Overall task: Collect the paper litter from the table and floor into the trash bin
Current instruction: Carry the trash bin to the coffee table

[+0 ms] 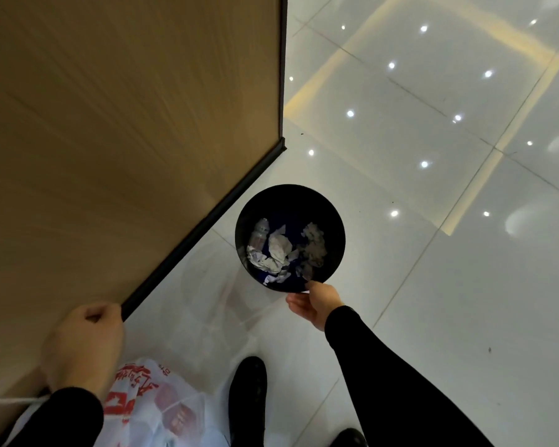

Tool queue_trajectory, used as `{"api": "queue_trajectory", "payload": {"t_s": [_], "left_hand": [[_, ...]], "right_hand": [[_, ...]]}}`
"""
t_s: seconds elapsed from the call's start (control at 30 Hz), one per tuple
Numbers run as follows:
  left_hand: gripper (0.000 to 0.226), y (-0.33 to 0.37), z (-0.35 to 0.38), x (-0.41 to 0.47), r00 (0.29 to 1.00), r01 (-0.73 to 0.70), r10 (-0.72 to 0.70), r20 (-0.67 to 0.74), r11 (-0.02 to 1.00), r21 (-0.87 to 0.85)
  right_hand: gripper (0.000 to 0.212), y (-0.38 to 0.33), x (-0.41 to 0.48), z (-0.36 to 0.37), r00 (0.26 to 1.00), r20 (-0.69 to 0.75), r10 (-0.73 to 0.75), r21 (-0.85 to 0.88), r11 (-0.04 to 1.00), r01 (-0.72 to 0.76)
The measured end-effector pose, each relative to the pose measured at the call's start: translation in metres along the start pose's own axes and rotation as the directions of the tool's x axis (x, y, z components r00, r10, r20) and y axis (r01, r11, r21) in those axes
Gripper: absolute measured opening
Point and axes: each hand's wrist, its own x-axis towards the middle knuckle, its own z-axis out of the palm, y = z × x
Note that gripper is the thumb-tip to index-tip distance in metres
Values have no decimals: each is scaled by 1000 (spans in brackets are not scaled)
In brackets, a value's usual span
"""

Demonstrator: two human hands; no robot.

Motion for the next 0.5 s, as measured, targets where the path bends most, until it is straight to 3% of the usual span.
{"api": "queue_trajectory", "payload": {"t_s": [0.07,0.17,0.3,0.5], "left_hand": [[17,-4,-4,0,999,31,-31,-10,999,-11],[18,-10,-10,0,998,52,-52,-20,999,-13],[28,-13,-28,-7,996,89,-89,8,996,-24],[29,37,-95,-60,997,55,-63,-36,978,-200]], "right_hand": [[19,-3,-1,-1,998,-38,-46,-82,996,43],[18,-8,-12,-2,985,-110,-131,-68,990,124],[20,-9,-57,-11,977,-74,-202,-82,977,196],[24,-37,-180,-41,960,-26,-280,-84,957,277]]}}
